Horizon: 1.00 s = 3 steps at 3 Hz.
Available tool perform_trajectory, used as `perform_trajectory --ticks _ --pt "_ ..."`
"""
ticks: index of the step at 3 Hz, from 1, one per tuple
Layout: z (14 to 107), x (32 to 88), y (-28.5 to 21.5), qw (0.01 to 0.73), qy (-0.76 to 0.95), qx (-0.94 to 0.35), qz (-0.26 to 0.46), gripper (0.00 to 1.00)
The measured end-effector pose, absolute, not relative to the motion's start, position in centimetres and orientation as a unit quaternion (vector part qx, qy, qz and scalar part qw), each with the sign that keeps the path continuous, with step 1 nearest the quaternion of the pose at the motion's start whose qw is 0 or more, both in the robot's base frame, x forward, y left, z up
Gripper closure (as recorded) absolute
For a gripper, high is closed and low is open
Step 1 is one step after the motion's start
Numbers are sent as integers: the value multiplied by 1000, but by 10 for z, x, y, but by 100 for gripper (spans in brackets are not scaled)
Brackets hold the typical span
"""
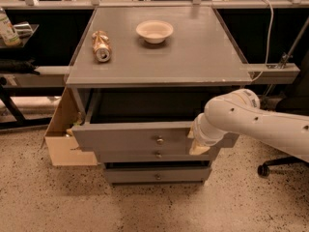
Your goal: Close top drawer
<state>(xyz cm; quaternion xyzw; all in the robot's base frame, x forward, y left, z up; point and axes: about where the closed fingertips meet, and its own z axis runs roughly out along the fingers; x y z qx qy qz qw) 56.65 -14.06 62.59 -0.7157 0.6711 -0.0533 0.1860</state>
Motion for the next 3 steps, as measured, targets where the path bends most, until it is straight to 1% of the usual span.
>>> perform_trajectory --ticks 1,2,3 --pt "626 566 -141 186 671 -716 -53 0" --pt "626 566 -141 186 671 -716 -53 0" --pt "639 546 -144 203 660 -723 -35 0"
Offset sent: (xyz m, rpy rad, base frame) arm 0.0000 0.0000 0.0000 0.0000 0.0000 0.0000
